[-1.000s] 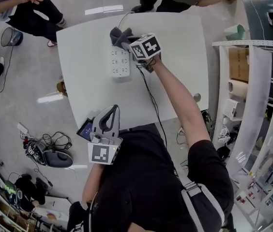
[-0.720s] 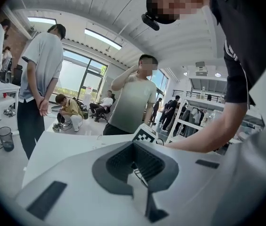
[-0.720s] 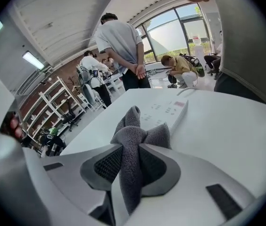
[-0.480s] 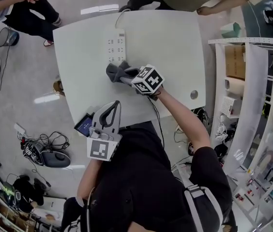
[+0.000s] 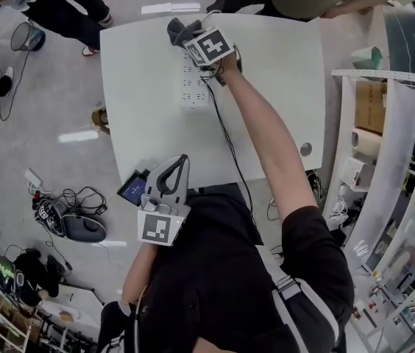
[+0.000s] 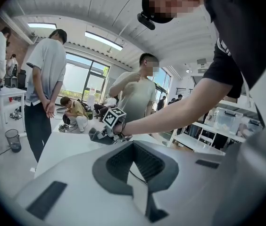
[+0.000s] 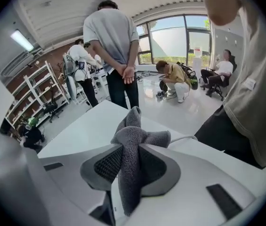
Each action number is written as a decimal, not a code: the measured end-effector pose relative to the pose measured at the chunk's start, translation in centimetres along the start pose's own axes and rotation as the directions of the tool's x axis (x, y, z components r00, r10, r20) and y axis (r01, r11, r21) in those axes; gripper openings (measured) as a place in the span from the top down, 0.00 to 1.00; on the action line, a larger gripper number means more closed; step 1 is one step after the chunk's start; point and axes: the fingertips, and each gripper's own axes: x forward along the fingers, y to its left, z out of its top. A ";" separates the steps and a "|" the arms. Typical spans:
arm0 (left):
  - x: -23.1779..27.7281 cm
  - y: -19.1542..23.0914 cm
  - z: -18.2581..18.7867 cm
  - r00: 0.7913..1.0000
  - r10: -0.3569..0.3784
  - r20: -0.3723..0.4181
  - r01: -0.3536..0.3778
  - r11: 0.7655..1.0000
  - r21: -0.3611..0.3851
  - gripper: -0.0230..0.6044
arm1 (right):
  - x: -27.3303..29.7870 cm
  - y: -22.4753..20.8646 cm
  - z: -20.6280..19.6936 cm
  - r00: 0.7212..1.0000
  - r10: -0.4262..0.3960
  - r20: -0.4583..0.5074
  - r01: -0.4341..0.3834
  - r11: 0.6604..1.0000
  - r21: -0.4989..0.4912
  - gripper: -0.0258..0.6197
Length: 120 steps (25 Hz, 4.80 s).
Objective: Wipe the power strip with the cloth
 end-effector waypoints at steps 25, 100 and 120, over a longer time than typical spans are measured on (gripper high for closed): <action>-1.1 1.4 1.6 1.000 0.028 0.011 -0.028 0.999 0.033 0.90 | -3.7 -7.8 -2.5 0.968 -0.085 0.237 -0.072 0.807 0.585 0.79; -1.6 1.8 1.2 0.998 0.022 0.063 -0.020 1.000 -0.023 0.90 | 1.4 11.0 -4.0 0.954 -0.159 -0.253 -0.062 0.723 -0.688 0.79; 0.2 -3.2 1.5 0.990 -0.133 0.046 0.131 0.990 0.049 0.90 | -16.1 6.8 -22.8 0.997 -0.066 0.029 0.061 0.988 0.142 0.79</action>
